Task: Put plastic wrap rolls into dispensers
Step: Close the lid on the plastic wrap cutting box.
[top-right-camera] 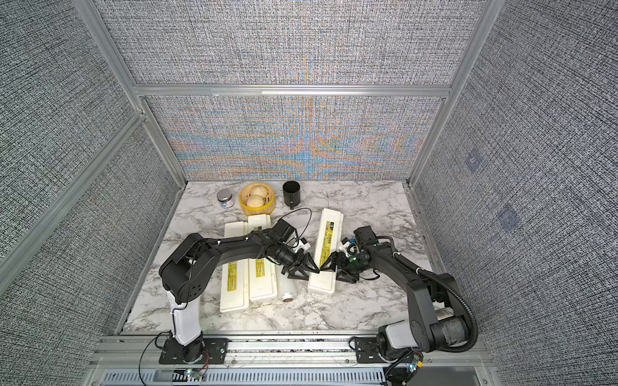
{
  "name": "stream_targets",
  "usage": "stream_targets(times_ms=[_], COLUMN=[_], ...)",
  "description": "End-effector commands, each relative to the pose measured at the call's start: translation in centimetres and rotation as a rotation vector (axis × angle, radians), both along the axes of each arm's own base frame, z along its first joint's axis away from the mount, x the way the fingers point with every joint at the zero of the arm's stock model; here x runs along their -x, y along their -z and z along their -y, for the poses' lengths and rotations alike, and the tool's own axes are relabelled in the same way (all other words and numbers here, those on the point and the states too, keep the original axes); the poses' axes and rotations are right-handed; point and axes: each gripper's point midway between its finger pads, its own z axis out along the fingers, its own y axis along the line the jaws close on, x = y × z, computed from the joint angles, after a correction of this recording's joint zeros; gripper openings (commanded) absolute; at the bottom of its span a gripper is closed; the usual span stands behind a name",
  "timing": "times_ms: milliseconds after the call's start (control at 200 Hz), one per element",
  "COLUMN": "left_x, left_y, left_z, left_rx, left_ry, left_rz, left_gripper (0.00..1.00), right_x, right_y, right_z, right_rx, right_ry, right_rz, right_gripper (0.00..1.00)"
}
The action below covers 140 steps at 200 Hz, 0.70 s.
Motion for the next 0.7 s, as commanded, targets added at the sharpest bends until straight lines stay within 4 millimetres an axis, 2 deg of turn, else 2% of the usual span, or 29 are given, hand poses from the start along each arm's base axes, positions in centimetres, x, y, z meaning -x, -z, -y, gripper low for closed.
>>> stream_targets(times_ms=[0,85,120,400,555,696], left_x=[0.6,0.3,0.3,-0.7,-1.1,-2.8], left_y=[1.9,1.8,2.8,2.7,2.2,1.2], left_z=[-0.9,-0.7,-0.7,0.1,0.1,0.4], left_rx=[-0.115,-0.113,-0.132,-0.147,-0.164,-0.172], left_ry=[-0.017,-0.025,-0.029,-0.041,-0.03,-0.024], left_rz=[-0.03,-0.02,-0.033,-0.003,0.025,0.084], left_gripper=[0.61,0.58,0.58,0.55,0.56,0.59], right_x=[1.0,1.0,0.9,0.5,-0.3,-1.7], right_y=[2.3,2.3,2.3,1.3,0.7,-0.1], right_z=[2.0,1.8,1.8,2.1,3.1,4.0], right_rx=[0.151,0.145,0.141,0.146,0.166,0.162], right_ry=[0.04,0.041,0.041,0.026,0.028,0.044], right_rz=[-0.056,-0.053,-0.051,-0.026,-0.002,0.028], right_gripper=[0.76,0.76,0.76,0.76,0.79,0.82])
